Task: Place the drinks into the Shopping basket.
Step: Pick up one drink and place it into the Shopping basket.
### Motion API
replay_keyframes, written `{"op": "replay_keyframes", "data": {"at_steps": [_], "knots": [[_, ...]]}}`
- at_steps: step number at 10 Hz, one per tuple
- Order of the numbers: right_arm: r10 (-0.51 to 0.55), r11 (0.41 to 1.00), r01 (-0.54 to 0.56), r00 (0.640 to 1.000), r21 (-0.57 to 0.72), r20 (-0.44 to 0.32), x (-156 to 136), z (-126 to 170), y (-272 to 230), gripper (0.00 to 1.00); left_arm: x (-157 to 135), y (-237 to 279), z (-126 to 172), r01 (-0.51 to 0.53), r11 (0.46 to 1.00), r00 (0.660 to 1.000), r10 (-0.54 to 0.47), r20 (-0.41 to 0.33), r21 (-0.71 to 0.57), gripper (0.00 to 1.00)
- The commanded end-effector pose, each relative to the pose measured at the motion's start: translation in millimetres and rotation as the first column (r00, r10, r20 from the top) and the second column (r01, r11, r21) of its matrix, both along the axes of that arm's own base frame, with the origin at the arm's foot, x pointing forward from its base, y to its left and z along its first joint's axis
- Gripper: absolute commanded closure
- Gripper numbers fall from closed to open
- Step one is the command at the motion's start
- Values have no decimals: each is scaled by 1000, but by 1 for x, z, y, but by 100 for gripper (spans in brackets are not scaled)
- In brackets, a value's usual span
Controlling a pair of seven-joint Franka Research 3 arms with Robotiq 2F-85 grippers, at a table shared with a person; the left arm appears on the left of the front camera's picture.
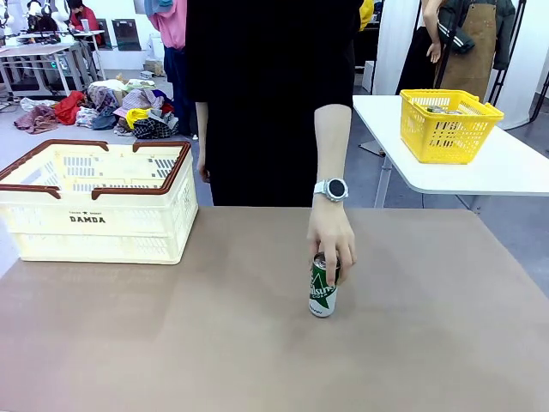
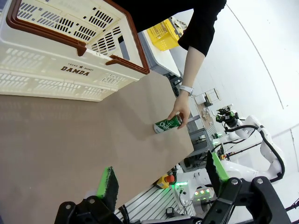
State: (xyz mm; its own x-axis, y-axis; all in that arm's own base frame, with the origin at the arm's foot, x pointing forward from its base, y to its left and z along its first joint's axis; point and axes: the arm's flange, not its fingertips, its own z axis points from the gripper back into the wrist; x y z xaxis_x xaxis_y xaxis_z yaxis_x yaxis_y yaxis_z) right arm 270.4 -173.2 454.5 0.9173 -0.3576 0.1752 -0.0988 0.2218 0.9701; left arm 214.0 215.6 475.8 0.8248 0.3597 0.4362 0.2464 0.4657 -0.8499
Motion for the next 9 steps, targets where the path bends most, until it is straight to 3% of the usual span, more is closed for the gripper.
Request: {"op": "replay_keyframes", "data": {"at_steps": [1,9], "knots": [[-2,1000,2,1000,12,19,1,3,0,0,0,0,0,8,1000,1000,-7,25,-7,0],[-2,1000,2,1000,12,19,1,3,0,0,0,0,0,8,1000,1000,-7,25,-7,0]]}}
